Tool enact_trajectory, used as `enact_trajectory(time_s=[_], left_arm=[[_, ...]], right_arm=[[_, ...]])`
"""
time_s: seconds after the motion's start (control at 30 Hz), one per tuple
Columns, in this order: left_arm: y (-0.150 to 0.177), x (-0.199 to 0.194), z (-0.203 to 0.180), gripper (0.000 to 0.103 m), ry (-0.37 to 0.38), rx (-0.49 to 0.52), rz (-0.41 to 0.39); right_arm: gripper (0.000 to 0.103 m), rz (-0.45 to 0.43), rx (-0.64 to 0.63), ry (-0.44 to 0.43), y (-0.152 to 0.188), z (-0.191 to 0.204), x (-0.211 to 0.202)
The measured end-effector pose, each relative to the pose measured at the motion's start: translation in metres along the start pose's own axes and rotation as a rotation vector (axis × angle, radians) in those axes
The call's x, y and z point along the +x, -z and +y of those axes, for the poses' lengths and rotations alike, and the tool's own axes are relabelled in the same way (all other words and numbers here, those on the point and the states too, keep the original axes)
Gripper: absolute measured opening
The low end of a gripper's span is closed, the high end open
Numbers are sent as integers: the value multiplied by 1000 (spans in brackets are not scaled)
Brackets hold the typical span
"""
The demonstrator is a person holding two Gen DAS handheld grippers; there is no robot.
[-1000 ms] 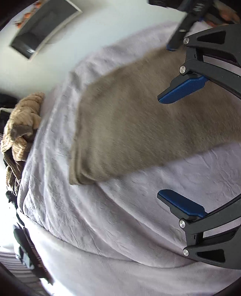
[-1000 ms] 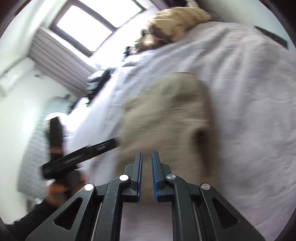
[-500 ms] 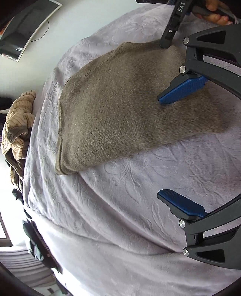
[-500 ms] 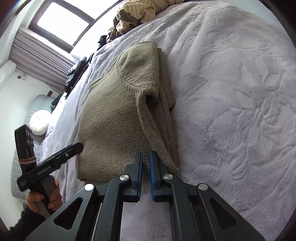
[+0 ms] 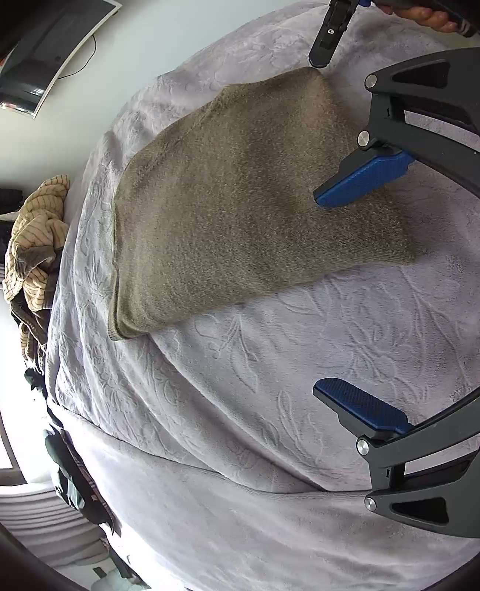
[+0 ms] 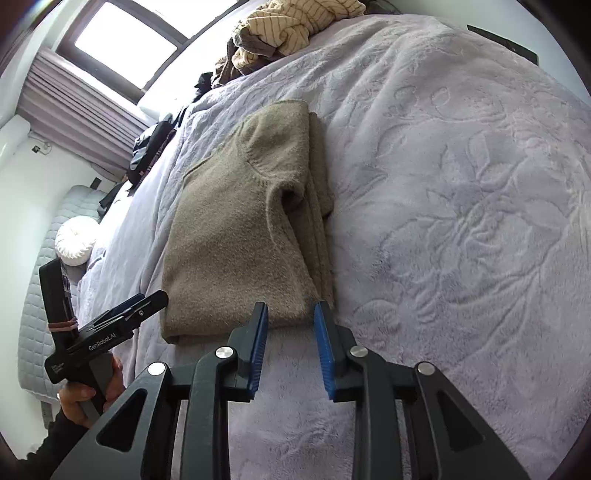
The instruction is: Fold small clothes
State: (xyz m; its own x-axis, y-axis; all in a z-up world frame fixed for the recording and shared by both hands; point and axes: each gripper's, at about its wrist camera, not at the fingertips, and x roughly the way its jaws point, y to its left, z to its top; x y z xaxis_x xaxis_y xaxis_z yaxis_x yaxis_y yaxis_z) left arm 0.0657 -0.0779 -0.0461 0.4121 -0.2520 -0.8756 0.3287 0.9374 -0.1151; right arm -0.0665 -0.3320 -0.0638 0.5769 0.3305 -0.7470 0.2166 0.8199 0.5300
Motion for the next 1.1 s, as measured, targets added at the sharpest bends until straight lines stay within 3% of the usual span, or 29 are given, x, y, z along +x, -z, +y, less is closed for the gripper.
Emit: enact_trajectory(time_s=[0.3,0.33,0.37,0.4,0.47,0.6,0.73,0.97,1.1], left_arm=[[-3,1,2,95,2,3,4],[-4,1,3,95,9,-1,4],[-7,0,5,95,22,-9,0],[-10,-1,8,95,43,-23,-7],[-20,-3,16,95,92,-55,-16],[-43,7,28,95,192,-106,-3],[-64,37,38,95,339,-186,74],[-81,78,23,94,473,-188,165],[-84,94,14,95,490,-183,190]], right_arm=[[29,-10,37,-22,-9,-13,-3],[30,-13,41,-28,-12,-14,-3],[37,-16,46,-34,-15,-15,-4],[50,-21,50,-40,-19,-16,-5],[58,-34,50,-63,-29,-17,-6],[58,-29,46,-103,-61,-20,5],[59,14,81,-159,-90,-30,30],[61,122,115,-230,-116,-42,77],[64,187,94,-305,-125,-34,102]])
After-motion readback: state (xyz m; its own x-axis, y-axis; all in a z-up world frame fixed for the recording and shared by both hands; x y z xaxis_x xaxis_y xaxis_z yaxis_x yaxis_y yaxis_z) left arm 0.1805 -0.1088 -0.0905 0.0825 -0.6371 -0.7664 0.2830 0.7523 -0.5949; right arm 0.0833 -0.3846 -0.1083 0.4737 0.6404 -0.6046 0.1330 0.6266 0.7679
